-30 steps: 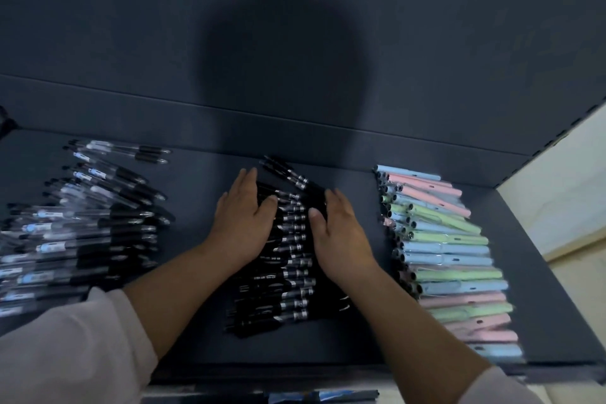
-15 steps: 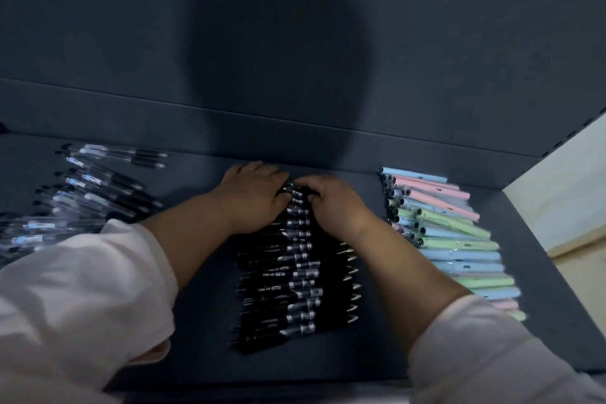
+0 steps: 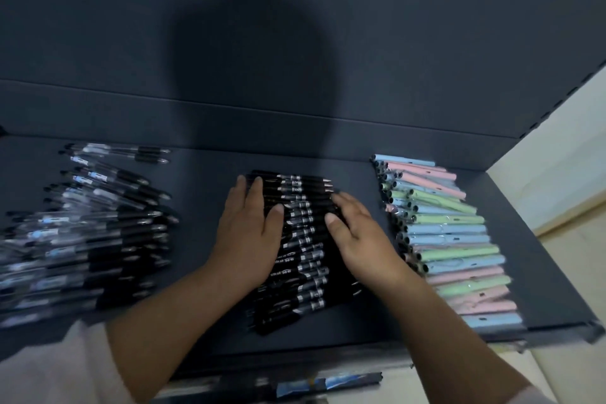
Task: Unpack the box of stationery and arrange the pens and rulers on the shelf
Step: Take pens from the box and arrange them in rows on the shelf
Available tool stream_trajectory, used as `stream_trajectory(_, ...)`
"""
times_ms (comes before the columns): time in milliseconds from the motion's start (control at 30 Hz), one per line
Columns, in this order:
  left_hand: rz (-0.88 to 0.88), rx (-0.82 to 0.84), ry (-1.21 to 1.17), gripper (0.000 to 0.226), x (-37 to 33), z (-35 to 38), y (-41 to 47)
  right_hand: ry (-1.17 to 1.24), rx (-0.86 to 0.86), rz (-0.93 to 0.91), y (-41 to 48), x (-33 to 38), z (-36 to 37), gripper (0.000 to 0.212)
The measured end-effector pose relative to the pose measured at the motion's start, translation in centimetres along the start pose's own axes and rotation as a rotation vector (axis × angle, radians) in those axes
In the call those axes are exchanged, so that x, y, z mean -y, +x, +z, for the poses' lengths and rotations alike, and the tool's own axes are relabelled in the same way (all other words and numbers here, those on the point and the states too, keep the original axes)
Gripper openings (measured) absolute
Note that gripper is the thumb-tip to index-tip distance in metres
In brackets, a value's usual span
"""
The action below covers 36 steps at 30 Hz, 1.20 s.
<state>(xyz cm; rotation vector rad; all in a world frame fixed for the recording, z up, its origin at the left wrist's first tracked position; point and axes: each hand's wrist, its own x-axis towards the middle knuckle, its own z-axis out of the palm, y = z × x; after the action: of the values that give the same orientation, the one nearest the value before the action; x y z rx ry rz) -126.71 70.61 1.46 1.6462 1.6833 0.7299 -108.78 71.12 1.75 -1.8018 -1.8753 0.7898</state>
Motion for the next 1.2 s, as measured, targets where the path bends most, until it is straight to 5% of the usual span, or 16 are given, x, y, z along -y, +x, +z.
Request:
stream_trajectory(367, 0.078, 0.027, 0.118, 0.066, 0.7, 0.4, -1.4, 0.003, -0.125, 0.080, -3.9, 0.7, 1.0, 0.060)
stream_trajectory(567, 0.232, 0.316, 0.499, 0.121, 1.6, -0.5, -4.5, -0.017, -0.059, 0.073, -5.6, 0.7, 1.4, 0.061)
stream_trajectory(1200, 0.106, 0.169, 0.642, 0.101, 0.0, -1.6, -7.2, -0.076, 0.064, -0.051, -1.1, 0.9, 0.3, 0.069)
